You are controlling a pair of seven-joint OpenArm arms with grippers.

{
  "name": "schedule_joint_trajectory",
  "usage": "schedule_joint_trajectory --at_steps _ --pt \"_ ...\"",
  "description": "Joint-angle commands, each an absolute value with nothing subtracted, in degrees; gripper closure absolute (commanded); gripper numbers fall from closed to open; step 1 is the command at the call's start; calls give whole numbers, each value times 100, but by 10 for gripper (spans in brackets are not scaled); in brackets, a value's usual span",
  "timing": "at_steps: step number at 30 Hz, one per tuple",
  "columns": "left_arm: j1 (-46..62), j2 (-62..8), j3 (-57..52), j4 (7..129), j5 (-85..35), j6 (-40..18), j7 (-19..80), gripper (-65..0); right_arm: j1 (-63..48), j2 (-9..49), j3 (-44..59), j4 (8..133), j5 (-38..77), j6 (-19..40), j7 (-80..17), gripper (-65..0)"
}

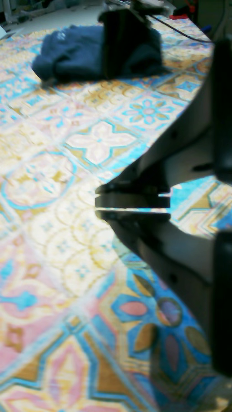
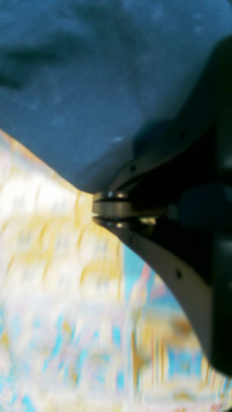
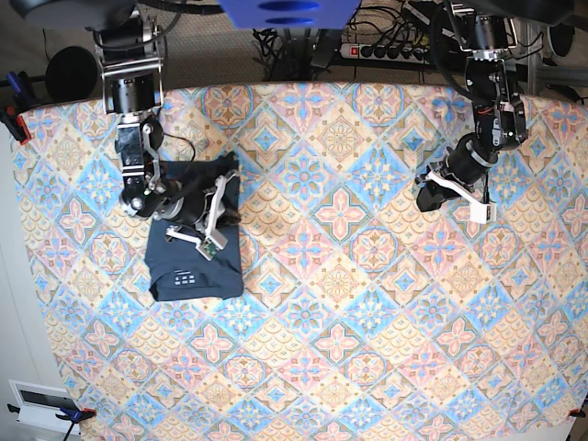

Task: Layout the t-shirt on the table in an organized manner, then fold the t-shirt properly
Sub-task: 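Smooth the folded shirt's edge with the right gripper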

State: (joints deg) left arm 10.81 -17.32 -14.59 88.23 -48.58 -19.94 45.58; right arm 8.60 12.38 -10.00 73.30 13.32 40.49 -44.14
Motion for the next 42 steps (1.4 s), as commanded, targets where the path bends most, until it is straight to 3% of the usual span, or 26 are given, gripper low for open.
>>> schedule_joint_trajectory --at_steps 1,12,20,28,42 --pt "1007 -1815 -1473 8936 -4989 -2062 4444 0 980 1367 -954 7363 1130 4000 -4567 0" --pt "1059 -1815 -1473 8936 -4989 -2062 4444 0 1191 1420 -954 7521 1138 4000 -4576 -1" --pt "1042 -1815 -1446 8936 -4963 -2062 4444 0 1147 1420 -980 8576 1138 4000 -5007 -1" --pt "1033 -1807 -1446 8936 -4963 -2062 4444 0 347 1402 -971 9314 1147 4000 -5218 -1" --pt "1033 -1807 -1437 8936 -4980 -2062 4444 0 40 1385 -910 8822 1121 4000 -5191 0"
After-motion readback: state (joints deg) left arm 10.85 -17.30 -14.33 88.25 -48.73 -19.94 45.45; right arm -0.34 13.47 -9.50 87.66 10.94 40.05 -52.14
